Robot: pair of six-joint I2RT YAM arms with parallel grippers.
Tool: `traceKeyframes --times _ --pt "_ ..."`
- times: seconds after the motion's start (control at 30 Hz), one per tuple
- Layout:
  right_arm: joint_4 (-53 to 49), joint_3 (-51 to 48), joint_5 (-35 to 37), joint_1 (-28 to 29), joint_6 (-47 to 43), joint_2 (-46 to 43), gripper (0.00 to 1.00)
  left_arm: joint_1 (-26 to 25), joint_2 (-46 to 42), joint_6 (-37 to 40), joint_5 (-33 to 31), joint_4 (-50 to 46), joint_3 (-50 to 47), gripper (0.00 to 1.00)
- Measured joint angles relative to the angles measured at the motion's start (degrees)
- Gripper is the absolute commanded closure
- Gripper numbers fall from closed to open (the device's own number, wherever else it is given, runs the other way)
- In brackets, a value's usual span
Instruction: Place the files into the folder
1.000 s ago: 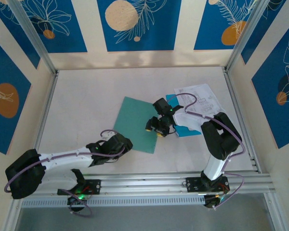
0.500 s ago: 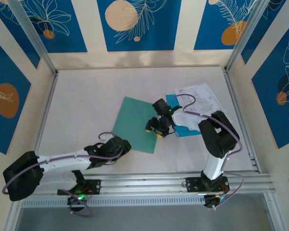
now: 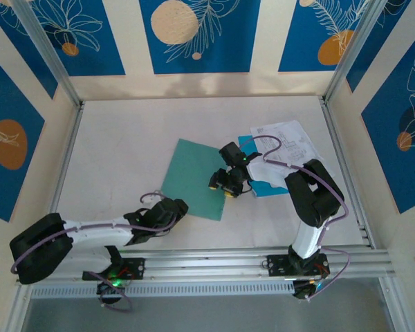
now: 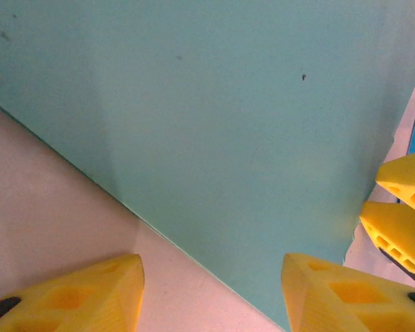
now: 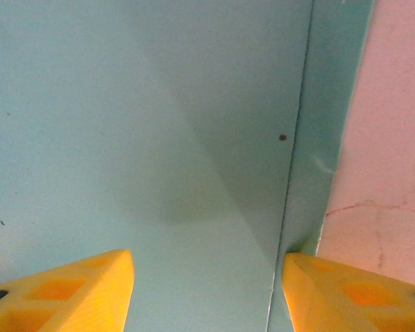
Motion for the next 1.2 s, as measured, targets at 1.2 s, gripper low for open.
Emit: traceKeyframes --times 1.2 --pt "0.63 -0.39 -0.87 -0.76 -0.02 -0.07 0.39 -3.32 8.61 -14.58 -12.44 11.13 -0.42 0.63"
